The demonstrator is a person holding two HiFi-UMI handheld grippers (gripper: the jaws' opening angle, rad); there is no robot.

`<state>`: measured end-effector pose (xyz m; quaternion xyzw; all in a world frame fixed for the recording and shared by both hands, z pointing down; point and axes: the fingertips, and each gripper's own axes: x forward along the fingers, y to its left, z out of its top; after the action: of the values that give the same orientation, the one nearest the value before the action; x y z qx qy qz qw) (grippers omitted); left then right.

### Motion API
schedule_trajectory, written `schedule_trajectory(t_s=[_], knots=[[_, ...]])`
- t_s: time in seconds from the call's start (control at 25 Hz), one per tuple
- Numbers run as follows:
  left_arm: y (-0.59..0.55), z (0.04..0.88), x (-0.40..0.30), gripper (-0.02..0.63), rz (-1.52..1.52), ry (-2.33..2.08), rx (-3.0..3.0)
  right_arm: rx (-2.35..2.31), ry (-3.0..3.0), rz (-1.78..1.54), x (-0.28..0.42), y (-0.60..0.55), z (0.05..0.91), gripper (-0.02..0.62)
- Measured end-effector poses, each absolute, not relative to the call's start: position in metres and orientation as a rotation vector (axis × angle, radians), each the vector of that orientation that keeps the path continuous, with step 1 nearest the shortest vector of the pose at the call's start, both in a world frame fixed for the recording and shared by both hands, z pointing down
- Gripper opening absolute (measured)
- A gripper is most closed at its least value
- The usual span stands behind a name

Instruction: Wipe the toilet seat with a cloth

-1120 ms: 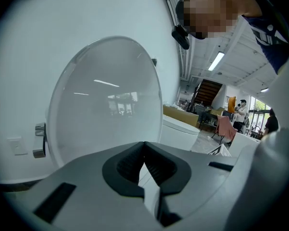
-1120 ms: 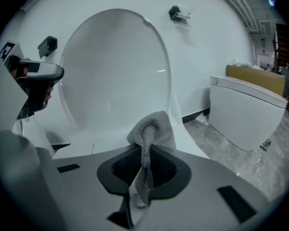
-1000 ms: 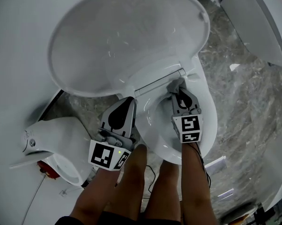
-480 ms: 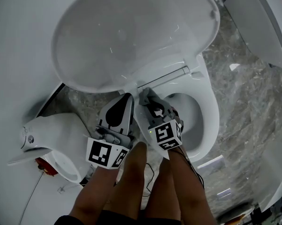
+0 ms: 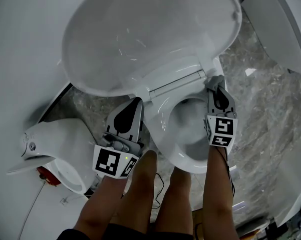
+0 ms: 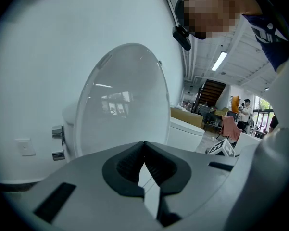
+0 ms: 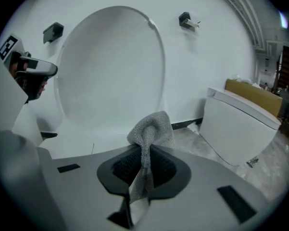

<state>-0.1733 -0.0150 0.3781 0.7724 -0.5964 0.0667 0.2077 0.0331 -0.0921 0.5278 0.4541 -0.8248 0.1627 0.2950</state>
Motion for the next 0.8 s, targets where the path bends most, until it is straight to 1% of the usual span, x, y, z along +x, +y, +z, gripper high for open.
schedule_trajectory(t_s=[0.08,0.16,0.32,0.56,0.72,0.8], knots=[[-0.015,0.378,-0.174,0.012,0.186,-1.662,2.153,1.255,-2.174,0.438,0.048,-0.096,0.528,0.057],[-0.015,0.379,-0.174,0.012,0.191,-1.660,2.152,1.221,-2.209,0.450,0.042,-0.091,0.529,0.057],[-0.014,0.377,-0.171,0.012,0.199,-1.650,2.161,0.925,-2.322,0.441,-0.017,-0.054,0.538,0.057],[-0.013,0.379,-0.167,0.012,0.207,-1.645,2.167,0.493,-2.397,0.413,-0.102,0.046,0.553,0.052],[-0.013,0.379,-0.166,0.012,0.195,-1.650,2.162,0.278,-2.426,0.355,-0.119,0.089,0.545,0.052],[-0.013,0.377,-0.163,0.012,0.192,-1.647,2.167,0.239,-2.423,0.326,-0.120,0.092,0.545,0.053]])
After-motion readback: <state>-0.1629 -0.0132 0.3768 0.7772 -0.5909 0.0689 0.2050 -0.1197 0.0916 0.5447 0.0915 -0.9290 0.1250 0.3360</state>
